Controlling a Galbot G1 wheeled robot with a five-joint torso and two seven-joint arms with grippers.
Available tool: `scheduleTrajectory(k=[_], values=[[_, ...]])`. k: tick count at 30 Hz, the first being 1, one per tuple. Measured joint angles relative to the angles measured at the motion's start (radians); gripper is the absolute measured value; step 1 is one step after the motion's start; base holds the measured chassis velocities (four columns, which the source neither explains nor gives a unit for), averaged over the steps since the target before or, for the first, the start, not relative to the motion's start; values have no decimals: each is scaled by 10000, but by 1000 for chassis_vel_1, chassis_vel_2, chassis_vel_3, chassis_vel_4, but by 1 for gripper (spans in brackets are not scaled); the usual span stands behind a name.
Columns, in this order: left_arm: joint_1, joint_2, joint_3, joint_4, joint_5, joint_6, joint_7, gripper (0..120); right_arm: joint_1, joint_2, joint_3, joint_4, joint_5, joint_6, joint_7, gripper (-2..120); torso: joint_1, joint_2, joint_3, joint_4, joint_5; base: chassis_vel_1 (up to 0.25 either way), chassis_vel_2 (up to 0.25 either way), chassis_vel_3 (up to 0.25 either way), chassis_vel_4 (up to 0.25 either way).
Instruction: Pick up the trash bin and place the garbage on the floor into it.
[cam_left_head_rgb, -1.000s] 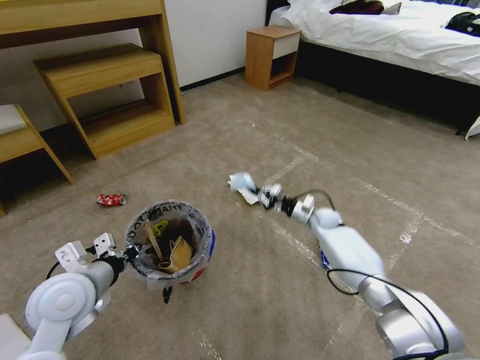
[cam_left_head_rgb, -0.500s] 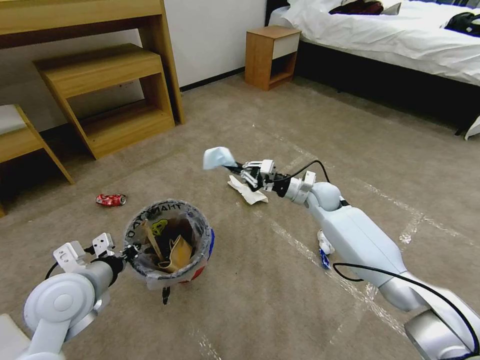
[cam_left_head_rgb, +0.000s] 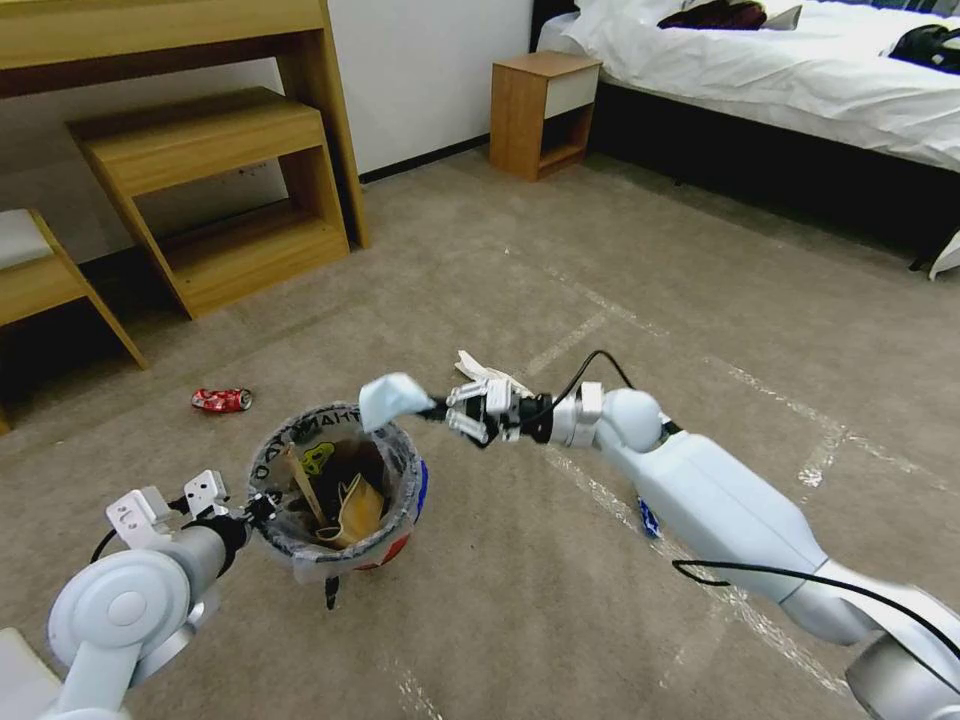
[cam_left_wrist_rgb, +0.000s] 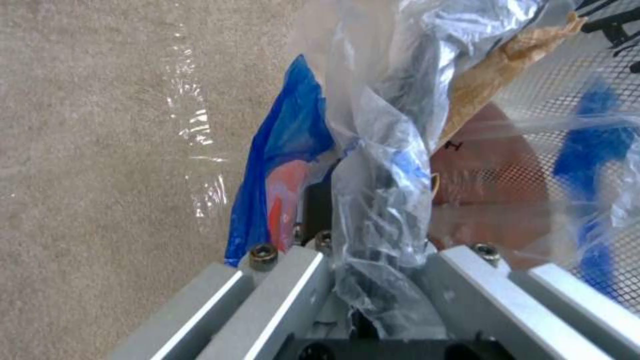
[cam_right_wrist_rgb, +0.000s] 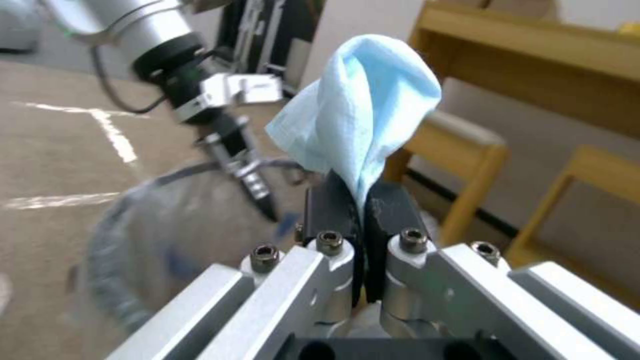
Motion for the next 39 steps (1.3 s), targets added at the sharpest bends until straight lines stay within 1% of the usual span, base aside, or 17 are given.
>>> scheduleTrajectory(k=[14, 28, 32, 34, 35, 37, 38, 39], values=[[105, -83, -18, -85, 64, 4, -11, 0, 85, 365, -984, -159, -276, 88, -214, 0, 0, 0, 0, 0, -1, 0, 0, 0, 0], [126, -265, 69, -97, 217, 37, -7, 0, 522, 729, -1336, -570, -302, 210, -171, 0, 0, 0, 0, 0, -1, 0, 0, 0, 0], [135, -287, 83, -97, 249, 42, 1, 0, 619, 804, -1424, -600, -302, 336, -8, 0, 0, 0, 0, 0, -1, 0, 0, 0, 0], [137, -291, 84, -98, 257, 44, 11, 0, 663, 869, -1456, -599, -310, 398, 146, 7, 0, 0, 0, 0, -1, 0, 0, 0, 0], [137, -291, 84, -98, 257, 44, 11, 0, 663, 869, -1456, -599, -310, 398, 146, 7, 0, 0, 0, 0, -1, 0, 0, 0, 0], [140, -290, 83, -98, 259, 45, 15, 0, 691, 926, -1456, -600, -367, 401, 186, 19, 0, 0, 0, 0, 0, 0, 0, 0, 0], [140, -290, 83, -98, 259, 45, 15, 0, 691, 926, -1456, -600, -367, 401, 186, 19, 0, 0, 0, 0, 0, 0, 0, 0, 0], [145, -290, 83, -100, 259, 46, 16, 0, 708, 961, -1452, -639, -399, 405, 190, 25, 0, 0, 0, 0, -1, 0, 0, 0, 0]])
